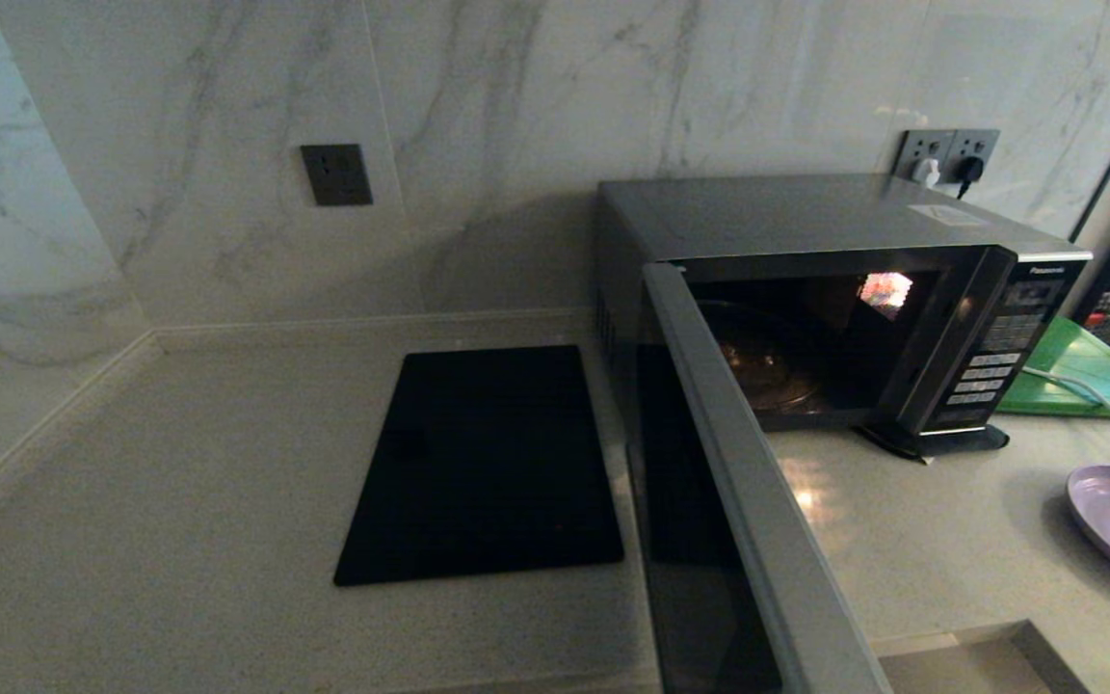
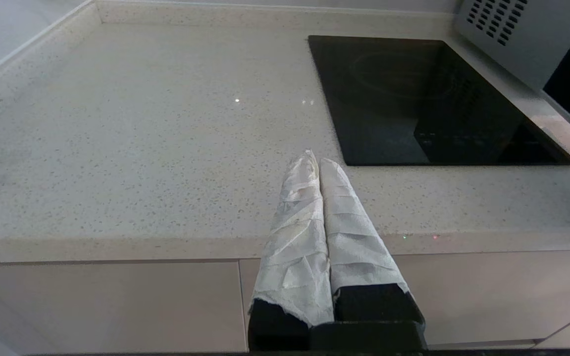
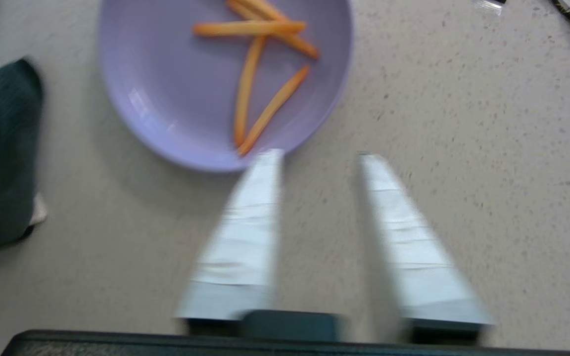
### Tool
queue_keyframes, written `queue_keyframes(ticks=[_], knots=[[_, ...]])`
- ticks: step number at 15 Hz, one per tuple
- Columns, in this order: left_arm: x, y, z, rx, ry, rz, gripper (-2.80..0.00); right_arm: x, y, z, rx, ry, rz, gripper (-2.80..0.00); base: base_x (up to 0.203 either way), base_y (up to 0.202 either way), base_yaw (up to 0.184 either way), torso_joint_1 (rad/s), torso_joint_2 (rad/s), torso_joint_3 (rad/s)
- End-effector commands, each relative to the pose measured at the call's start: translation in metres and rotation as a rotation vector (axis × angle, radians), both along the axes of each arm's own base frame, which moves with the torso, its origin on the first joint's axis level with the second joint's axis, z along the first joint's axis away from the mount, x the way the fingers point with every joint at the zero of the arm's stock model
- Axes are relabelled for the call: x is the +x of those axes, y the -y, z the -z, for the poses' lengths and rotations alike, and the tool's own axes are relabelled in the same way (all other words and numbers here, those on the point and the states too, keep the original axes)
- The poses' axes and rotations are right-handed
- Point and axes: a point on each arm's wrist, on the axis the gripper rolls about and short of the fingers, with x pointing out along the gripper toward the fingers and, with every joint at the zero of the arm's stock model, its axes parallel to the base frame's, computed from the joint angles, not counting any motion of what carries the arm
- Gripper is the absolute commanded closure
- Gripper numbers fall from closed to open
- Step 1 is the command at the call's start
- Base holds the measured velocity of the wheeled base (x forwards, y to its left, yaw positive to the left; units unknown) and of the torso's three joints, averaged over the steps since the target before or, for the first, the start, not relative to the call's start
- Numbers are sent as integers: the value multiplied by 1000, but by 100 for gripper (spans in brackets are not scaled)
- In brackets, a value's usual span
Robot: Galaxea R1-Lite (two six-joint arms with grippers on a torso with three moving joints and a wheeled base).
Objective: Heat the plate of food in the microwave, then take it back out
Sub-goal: Open the microwave oven, then put the plate in the microwave oven
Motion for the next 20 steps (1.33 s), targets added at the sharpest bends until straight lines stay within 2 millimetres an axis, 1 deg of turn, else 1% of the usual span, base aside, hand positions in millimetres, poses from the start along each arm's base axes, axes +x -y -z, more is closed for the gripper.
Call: queue_keyframes(ticks=[1,4,8,10,13,15,17,20], knots=[[0,0,0,-1,-1,-1,0,2,17,18,55,-31,10,-280,0,0,0,0,0,0],[0,0,0,-1,-1,-1,0,1,26,26,105,-23,8,-280,0,0,0,0,0,0],[0,0,0,-1,-1,-1,0,7,37,37,143,-7,90,-280,0,0,0,0,0,0],[0,0,0,-1,-1,-1,0,12,41,46,170,-5,133,-280,0,0,0,0,0,0],[0,0,0,-1,-1,-1,0,22,52,66,205,-20,216,-280,0,0,0,0,0,0],[0,0,0,-1,-1,-1,0,26,55,74,222,-30,260,-280,0,0,0,0,0,0],[0,0,0,-1,-1,-1,0,29,56,80,236,-43,267,-280,0,0,0,0,0,0],[0,0,0,-1,-1,-1,0,30,56,84,245,-48,265,-280,0,0,0,0,0,0]])
